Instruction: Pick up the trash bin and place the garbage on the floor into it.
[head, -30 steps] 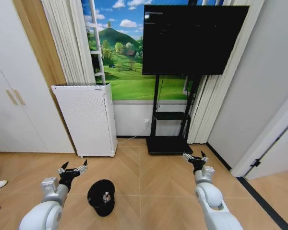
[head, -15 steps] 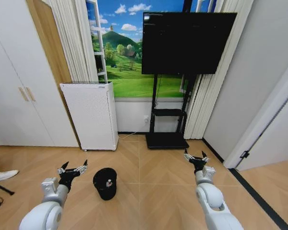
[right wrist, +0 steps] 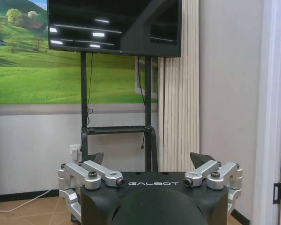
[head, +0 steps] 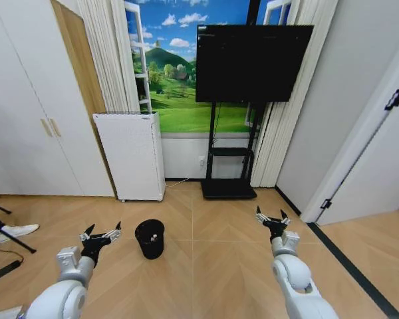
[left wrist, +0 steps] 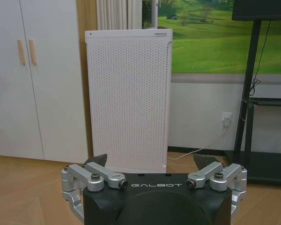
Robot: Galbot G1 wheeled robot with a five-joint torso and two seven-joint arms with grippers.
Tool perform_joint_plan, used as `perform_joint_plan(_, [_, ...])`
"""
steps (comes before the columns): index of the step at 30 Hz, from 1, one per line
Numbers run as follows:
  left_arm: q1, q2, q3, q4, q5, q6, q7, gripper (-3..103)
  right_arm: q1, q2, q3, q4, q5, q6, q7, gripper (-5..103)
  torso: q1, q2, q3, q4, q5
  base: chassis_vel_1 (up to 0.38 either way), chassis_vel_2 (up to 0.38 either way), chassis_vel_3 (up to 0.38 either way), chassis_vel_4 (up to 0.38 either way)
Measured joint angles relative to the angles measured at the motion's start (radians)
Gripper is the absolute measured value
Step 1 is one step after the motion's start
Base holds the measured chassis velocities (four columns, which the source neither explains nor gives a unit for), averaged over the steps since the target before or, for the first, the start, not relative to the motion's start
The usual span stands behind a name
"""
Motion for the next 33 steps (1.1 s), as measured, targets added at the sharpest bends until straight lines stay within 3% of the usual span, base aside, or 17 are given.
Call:
perform_joint_plan(21, [0.000, -0.012, 0.006, 0.006, 0.013, -0.008, 0.003, 100, 0.010, -0.005, -0.006, -0.033, -0.003, 0.024, -0.006, 100, 0.000, 0.000, 0.000, -0.0001, -0.0001, 0.239, -0.231, -0.242, 0.241])
perform_joint_plan(33, [0.000, -0.021, 0.009, 0.006, 0.011, -0.010, 0.001, 100, 0.017, -0.008, -0.009, -0.050, -0.003, 0.029, -0.006, 100, 0.000, 0.000, 0.000, 0.0000, -0.0002, 0.003, -0.004, -0.027, 0.027])
